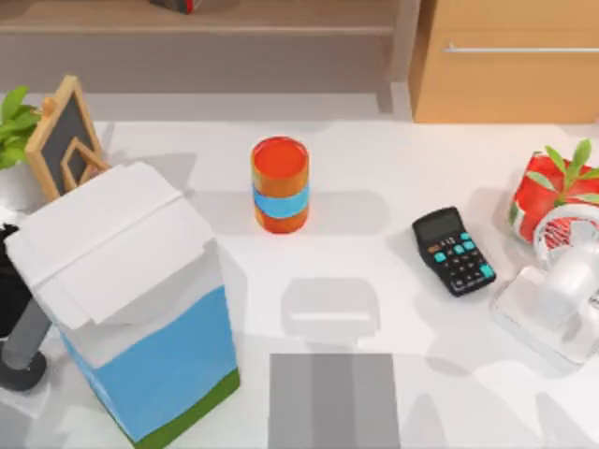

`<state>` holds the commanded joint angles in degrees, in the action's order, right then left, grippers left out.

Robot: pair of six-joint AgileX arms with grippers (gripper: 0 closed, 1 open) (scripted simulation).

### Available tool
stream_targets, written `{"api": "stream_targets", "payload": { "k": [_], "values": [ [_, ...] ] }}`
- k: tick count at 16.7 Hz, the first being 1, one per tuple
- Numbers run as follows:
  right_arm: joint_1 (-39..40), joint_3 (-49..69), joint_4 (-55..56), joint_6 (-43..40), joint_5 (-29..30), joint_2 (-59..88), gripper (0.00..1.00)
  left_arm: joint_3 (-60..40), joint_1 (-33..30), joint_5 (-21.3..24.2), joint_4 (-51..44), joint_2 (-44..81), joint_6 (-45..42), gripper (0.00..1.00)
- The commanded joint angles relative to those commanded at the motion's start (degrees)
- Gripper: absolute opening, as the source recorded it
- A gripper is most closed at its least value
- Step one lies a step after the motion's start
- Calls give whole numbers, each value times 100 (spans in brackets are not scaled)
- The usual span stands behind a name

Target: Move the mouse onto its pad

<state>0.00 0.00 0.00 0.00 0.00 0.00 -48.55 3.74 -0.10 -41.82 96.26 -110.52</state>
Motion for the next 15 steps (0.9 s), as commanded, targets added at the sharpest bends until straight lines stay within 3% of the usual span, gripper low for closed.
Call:
{"api": "stream_targets", "payload": {
  "k": [7,15],
  "values": [
    [0,0,0,0,0,0,100,478,-90,5,518,102,-8,100],
    [0,0,0,0,0,0,100,478,-90,5,518,102,-8,40]
  ]
}}
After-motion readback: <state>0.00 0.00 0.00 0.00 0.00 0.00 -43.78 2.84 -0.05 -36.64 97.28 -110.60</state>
